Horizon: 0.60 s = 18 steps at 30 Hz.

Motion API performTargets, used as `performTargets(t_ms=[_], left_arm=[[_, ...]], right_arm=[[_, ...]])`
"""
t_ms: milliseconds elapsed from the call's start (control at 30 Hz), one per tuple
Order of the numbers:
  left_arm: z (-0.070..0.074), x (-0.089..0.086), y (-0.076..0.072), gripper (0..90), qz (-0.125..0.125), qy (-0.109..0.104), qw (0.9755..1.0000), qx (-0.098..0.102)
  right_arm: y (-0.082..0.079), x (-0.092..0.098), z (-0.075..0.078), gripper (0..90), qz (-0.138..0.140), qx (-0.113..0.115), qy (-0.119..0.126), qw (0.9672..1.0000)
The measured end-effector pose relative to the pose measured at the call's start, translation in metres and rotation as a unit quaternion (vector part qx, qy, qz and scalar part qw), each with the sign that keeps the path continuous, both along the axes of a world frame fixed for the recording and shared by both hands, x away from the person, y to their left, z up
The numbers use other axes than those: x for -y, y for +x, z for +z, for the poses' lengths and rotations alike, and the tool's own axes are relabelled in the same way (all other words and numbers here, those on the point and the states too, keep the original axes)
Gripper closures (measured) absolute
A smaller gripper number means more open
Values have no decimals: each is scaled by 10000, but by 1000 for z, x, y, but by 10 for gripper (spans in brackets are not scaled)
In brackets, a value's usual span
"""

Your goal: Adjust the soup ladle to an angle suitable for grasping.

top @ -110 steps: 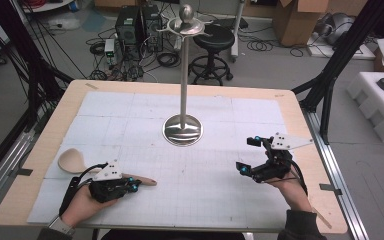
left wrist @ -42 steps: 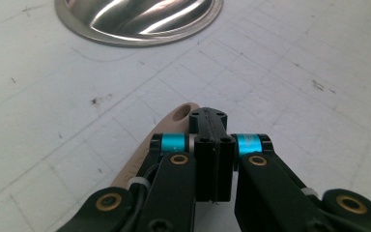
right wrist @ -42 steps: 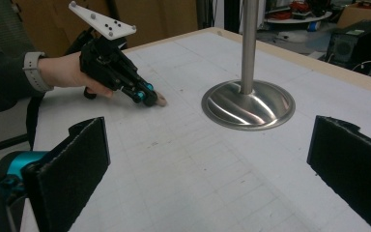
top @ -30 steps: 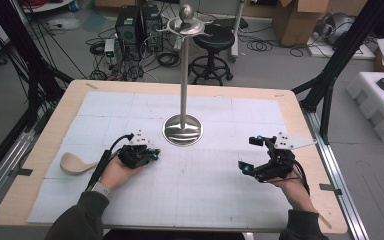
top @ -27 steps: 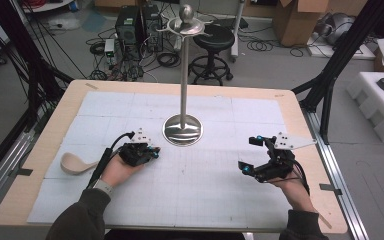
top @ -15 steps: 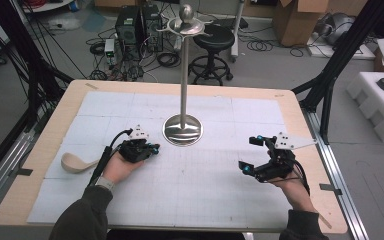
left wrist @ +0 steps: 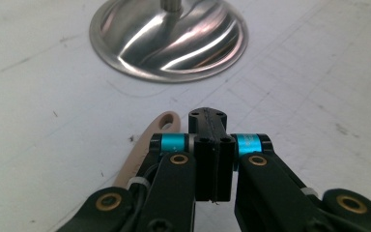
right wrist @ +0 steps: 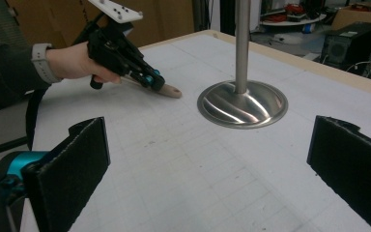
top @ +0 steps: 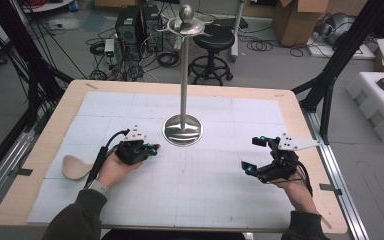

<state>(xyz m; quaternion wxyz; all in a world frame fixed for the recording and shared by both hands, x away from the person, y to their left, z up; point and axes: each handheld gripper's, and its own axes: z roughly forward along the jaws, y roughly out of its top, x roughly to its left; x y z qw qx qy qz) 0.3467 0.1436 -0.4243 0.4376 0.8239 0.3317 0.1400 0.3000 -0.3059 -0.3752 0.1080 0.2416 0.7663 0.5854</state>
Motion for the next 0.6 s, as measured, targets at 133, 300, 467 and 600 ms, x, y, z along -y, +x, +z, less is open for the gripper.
performTargets(t_ms=[133, 300, 467, 600], left_arm=[[11, -8, -8, 899, -89, -33, 10000, 13], [24, -34, -13, 898, -137, 279, 9994, 116], [35, -63, -15, 897, -116, -9, 9997, 207], [40, -80, -16, 895, -319, -34, 9992, 255]], right_arm=[[-1, 1, 0, 4, -13, -9, -9, 10000], [-1, 2, 0, 3, -20, 20, 7, 10000], [1, 1, -2, 4, -10, -18, -53, 10000], [1, 0, -2, 4, -4, -29, -68, 10000]])
